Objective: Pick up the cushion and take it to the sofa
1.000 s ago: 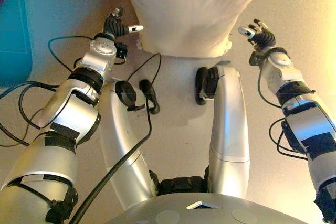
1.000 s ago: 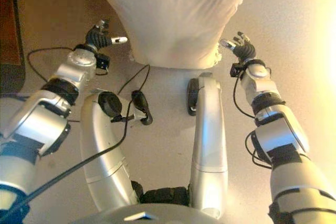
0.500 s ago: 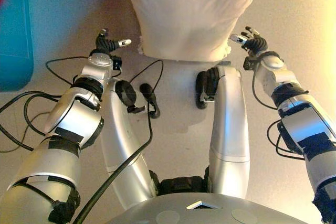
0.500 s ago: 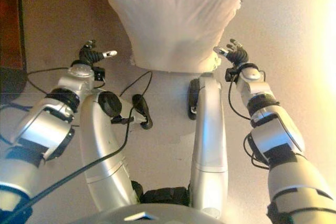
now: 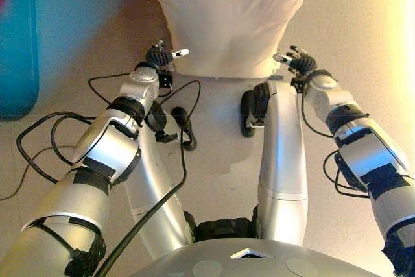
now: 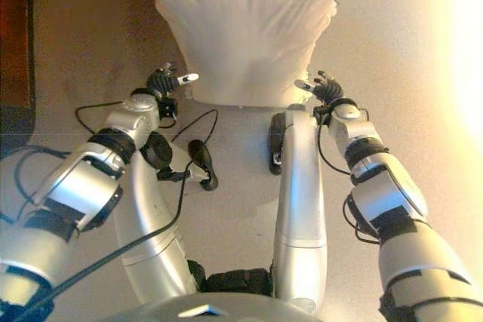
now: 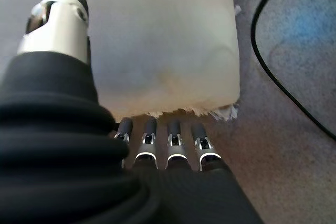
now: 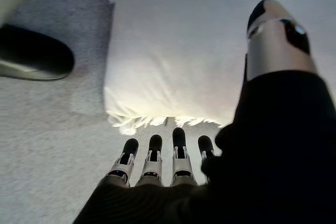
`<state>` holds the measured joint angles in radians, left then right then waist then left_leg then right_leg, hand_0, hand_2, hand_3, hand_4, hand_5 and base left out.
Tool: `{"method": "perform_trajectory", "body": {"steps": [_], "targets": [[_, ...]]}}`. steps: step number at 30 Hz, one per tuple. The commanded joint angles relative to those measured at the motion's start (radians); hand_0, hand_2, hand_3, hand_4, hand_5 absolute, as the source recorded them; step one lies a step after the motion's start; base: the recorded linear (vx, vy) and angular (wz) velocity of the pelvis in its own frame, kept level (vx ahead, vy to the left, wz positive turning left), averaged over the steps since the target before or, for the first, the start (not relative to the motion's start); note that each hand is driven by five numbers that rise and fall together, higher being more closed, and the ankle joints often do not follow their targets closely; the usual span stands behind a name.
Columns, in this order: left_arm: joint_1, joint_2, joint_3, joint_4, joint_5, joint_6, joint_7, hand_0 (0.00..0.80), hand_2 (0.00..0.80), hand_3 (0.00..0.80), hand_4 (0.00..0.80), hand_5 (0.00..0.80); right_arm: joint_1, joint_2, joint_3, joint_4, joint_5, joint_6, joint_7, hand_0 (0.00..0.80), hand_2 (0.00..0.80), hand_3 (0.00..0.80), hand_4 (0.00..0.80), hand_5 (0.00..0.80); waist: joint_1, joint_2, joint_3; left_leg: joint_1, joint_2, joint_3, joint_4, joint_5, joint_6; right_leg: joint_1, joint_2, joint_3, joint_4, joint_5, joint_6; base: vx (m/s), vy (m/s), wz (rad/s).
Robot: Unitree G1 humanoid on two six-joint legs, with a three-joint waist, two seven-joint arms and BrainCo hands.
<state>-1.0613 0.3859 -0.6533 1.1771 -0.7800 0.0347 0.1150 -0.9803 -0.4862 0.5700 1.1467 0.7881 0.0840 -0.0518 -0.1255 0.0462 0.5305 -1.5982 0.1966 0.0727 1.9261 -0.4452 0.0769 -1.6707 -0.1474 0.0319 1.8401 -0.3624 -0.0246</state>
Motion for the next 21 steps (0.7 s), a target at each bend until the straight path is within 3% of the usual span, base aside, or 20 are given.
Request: {"method": "perform_trajectory", "body": {"steps": [1, 11, 15, 18, 21], "targets": [[0.023, -0.028, -0.051, -0.034, -0.024, -0.025, 0.003, 0.0, 0.0, 0.0, 0.0, 0.0, -0.033, 0.085, 0.0, -0.019, 0.027, 0.007, -0.029, 0.0, 0.0, 0.0, 0.0, 0.0, 0.024, -0.008, -0.011, 0.028, -0.031, -0.007, 0.098, -0.121, 0.004, 0.101, -0.024, 0.016, 0.108, -0.103, -0.099, 0.052, 0.016, -0.22], [0.011, -0.038, -0.072, -0.07, 0.065, -0.042, 0.085, 0.0, 0.0, 0.0, 0.0, 0.0, -0.045, 0.122, 0.004, -0.03, -0.008, -0.026, -0.062, 0.0, 0.0, 0.0, 0.0, 0.0, 0.041, -0.009, -0.011, 0.028, -0.038, -0.002, 0.118, -0.124, 0.007, 0.101, -0.033, 0.016, 0.13, -0.095, -0.091, 0.024, 0.003, 0.08], [0.032, -0.01, -0.058, -0.097, 0.061, -0.044, 0.093, 0.0, 0.0, 0.0, 0.0, 0.0, -0.021, 0.135, 0.022, -0.074, -0.053, -0.006, -0.115, 0.0, 0.0, 0.0, 0.0, 0.0, 0.042, -0.016, -0.011, 0.028, -0.043, 0.003, 0.109, -0.122, 0.019, 0.101, -0.023, 0.01, 0.128, -0.1, -0.095, 0.05, -0.002, 0.01], [0.053, 0.006, -0.037, -0.111, -0.011, -0.069, 0.075, 0.0, 0.0, 0.0, 0.0, 0.0, -0.012, 0.13, 0.019, -0.081, -0.013, -0.012, -0.088, 0.0, 0.0, 0.0, 0.0, 0.0, 0.045, -0.019, -0.011, 0.028, -0.042, 0.0, 0.091, -0.118, 0.022, 0.101, -0.019, 0.011, 0.115, -0.096, -0.093, 0.058, 0.039, -0.02], [0.055, 0.015, 0.01, -0.135, 0.015, -0.127, 0.015, 0.0, 0.0, 0.0, 0.0, 0.0, -0.017, 0.123, 0.005, -0.129, -0.053, -0.079, -0.047, 0.0, 0.0, 0.0, 0.0, 0.0, 0.051, -0.031, -0.011, 0.028, -0.042, 0.018, -0.063, -0.101, 0.004, 0.101, -0.012, 0.007, -0.039, -0.069, -0.075, -0.04, 0.013, -0.07]]}}
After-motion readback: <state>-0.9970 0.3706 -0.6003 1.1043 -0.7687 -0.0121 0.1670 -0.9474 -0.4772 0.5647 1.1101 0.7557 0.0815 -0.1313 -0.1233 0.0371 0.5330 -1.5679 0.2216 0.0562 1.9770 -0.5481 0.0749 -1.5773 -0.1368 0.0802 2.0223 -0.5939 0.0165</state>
